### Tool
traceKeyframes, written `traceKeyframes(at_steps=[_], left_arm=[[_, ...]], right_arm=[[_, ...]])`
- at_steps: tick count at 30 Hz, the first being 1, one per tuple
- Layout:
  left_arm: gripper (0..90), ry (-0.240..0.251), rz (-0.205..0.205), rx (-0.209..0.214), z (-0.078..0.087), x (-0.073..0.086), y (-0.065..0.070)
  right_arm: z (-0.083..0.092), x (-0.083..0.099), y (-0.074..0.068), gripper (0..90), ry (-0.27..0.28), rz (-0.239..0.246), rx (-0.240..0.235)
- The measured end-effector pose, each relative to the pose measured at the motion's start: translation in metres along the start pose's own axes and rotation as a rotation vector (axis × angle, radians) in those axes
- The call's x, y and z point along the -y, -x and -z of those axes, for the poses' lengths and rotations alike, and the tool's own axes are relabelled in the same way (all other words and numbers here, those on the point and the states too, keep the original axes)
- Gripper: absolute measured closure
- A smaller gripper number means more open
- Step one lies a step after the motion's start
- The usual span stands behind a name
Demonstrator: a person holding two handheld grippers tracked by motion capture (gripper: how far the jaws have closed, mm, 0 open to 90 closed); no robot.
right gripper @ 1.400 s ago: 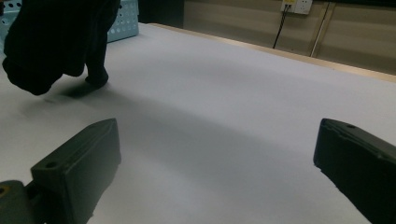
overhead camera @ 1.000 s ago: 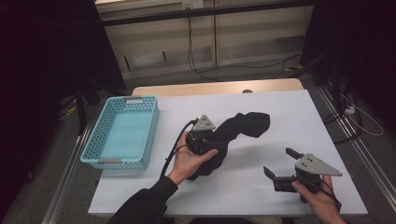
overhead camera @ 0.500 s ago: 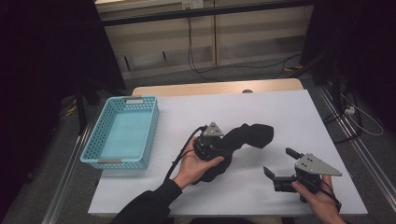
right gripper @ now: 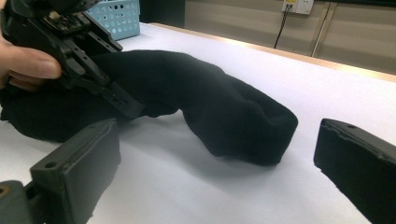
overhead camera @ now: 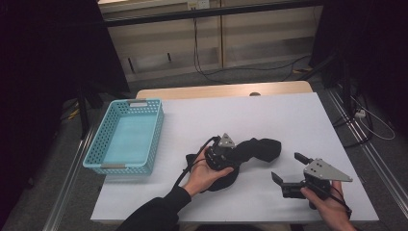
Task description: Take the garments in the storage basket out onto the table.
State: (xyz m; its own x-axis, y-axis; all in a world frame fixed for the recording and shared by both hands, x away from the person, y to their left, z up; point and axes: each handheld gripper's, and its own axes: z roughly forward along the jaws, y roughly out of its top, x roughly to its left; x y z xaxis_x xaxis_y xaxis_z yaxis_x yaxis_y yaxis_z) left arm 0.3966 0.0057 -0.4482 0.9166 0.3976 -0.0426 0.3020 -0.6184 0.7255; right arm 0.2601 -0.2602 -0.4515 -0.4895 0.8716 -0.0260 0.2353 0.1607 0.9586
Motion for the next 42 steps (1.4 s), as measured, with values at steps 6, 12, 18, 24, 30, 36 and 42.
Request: traceKeyframes(at_steps=[6,12,18,24,30,36,42], left_arm=[[61.9,-0.027,0.015,-0.033,-0.006,0.003,-0.008],[53.6,-0.049,-0.024,-0.074,-0.013,0.004,-0.006],[36.5,-0.051,0.019,-0.067,-0.014,0.005,-0.011],[20.0,-0.048,-0.002,-0.096,-0.012,0.003,-0.001],[5.2,-0.012,-0.009,-0.058,-0.004,0.002,0.001],[4.6,0.087,-0.011,-0.047,0.009,0.004,0.005],[4.9,0.134,0.001,-0.084,0.026,0.009,0.006]], right_arm=[[0.000,0.000,0.000,0.6,-0.003,0.003,-0.002],[-0.001,0.000,-0.001,0.6,-0.005,0.002,-0.003],[-0.002,0.000,-0.001,0.6,-0.008,0.007,-0.005],[-0.001,0.000,0.000,0.6,-0.007,0.004,-0.003],[-0.002,0.000,-0.001,0.5,-0.009,0.009,-0.008],[-0.002,0.000,-0.001,0.4,-0.007,0.000,-0.003],[-0.005,-0.001,-0.001,0.3,-0.001,0.002,-0.007]])
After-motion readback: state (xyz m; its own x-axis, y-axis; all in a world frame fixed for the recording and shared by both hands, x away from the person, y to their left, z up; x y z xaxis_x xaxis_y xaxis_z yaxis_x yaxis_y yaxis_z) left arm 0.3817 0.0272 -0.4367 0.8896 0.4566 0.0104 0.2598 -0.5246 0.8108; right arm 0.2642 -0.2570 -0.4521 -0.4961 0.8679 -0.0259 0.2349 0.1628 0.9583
